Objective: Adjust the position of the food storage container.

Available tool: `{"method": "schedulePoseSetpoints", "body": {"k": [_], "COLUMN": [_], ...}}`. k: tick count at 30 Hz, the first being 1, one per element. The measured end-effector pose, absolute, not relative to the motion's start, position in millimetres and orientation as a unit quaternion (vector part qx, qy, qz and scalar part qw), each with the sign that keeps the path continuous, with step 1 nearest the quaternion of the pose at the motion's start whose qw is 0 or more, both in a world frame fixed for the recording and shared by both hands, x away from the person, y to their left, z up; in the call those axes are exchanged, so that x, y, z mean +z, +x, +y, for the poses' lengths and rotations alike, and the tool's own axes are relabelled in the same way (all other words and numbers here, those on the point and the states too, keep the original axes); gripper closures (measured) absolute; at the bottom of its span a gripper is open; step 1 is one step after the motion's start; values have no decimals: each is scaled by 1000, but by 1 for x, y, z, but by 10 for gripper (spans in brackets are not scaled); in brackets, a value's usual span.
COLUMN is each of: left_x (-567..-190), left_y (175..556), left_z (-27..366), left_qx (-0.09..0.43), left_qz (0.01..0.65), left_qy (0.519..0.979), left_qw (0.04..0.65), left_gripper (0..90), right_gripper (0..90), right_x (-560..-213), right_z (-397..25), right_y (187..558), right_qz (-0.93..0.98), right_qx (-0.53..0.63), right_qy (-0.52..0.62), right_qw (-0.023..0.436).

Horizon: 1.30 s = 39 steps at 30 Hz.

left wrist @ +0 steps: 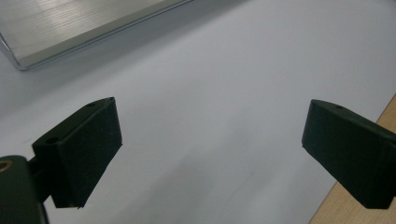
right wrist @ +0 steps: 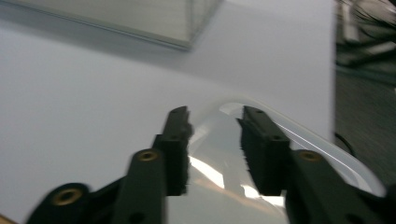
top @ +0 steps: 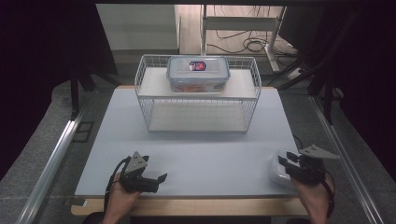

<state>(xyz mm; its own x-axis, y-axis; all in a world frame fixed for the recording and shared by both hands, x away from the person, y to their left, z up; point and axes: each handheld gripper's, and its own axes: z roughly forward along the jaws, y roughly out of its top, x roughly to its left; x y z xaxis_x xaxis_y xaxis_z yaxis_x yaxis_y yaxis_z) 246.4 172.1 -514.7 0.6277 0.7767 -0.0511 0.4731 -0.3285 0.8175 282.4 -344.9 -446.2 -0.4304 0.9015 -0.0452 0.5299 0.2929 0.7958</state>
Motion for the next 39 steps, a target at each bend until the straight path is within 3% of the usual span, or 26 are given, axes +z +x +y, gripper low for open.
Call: {"method": "schedulePoseSetpoints", "body": {"k": [7,19,39], "left_x": [-515,-515,-517], "left_y": [246,247,248], "left_z": [172,172,169], "left_qx": [187,189,183], "left_qz": [396,398,399], "left_qy": [794,794,797], "left_qw": [421,419,415], "left_gripper": [54,56,58], "right_gripper": [890,893,893], "right_x": [-450,-462,-465], "right_z": [-399,-424,-387], "right_y": [273,272,281], "right_qz": [727,718,738], "right_qx": [331,290,321], "right_qy": [536,570,538], "right_qw": [272,275,249]}}
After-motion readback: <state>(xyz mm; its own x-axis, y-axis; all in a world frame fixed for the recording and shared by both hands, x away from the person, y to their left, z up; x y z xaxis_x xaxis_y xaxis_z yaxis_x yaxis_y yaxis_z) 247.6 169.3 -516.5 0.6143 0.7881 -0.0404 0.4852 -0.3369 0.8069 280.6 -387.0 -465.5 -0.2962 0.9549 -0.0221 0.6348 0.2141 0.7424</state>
